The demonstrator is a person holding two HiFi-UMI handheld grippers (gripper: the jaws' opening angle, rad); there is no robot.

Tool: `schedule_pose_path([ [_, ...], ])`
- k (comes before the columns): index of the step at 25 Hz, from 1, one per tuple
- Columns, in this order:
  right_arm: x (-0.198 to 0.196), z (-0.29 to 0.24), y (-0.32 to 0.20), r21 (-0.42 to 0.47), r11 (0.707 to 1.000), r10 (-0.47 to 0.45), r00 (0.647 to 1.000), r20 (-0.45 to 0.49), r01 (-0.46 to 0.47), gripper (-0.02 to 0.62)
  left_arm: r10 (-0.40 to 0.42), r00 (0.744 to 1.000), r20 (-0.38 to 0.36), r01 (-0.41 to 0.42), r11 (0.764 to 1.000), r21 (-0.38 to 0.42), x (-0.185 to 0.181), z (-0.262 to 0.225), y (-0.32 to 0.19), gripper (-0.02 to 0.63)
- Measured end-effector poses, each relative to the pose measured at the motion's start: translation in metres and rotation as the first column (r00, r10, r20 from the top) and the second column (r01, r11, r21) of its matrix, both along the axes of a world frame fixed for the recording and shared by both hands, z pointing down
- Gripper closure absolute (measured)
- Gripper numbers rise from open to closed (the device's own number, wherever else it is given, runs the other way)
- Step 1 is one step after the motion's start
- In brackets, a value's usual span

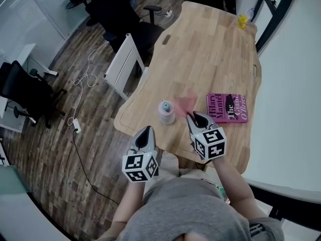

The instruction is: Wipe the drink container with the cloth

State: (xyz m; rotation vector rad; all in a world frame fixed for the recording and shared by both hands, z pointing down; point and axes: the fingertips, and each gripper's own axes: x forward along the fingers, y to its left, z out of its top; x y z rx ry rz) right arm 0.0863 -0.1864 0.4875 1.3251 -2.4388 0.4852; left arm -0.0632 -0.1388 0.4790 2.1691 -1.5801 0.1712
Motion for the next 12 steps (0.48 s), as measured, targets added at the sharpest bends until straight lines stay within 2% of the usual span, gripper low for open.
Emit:
schedule_pose_path([
  [6,-0.006,-0.023,0.015,0.041,0.998,-0.039,0.999,0.029,0.038,0.563,-0.002,1.0,0.004,0.002,1.0,0.002,-0.001,-0.001,0.006,0.606],
  [12,-0.015,-0.024,0.025,0.036,0.996,-0.085,0.995,0.045,0.084,0.563,-0.005,1.0,0.009,0.005,1.0,0.006,-0.003,-0.001,0.009,0.606],
])
